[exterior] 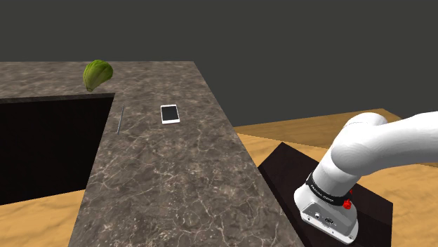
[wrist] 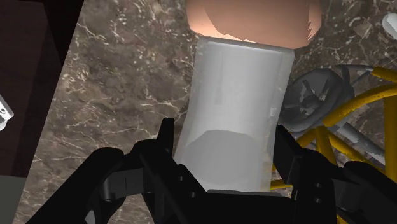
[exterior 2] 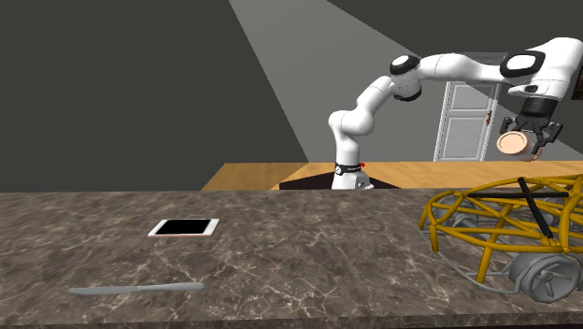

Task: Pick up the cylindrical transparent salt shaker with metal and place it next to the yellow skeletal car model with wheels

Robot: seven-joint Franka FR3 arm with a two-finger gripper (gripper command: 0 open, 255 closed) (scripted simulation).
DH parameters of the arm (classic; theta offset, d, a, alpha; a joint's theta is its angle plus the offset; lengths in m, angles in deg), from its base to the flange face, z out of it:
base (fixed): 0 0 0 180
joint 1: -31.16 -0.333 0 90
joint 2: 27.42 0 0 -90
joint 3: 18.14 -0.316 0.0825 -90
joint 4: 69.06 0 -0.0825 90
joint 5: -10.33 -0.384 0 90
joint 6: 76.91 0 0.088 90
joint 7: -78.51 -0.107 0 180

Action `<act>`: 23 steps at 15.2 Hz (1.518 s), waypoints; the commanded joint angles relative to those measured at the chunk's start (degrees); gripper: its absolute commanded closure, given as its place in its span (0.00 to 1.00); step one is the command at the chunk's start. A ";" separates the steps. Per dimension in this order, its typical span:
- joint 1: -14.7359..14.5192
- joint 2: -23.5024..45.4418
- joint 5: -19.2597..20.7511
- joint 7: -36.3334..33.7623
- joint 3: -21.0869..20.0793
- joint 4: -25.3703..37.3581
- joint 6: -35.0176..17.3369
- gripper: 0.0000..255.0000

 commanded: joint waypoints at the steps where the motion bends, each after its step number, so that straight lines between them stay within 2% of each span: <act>1: -0.18 -0.47 -0.51 0.13 -0.45 -1.06 -1.13 1.00; 23: 0.69 -6.42 -7.30 1.56 -8.09 -8.95 -12.51 1.00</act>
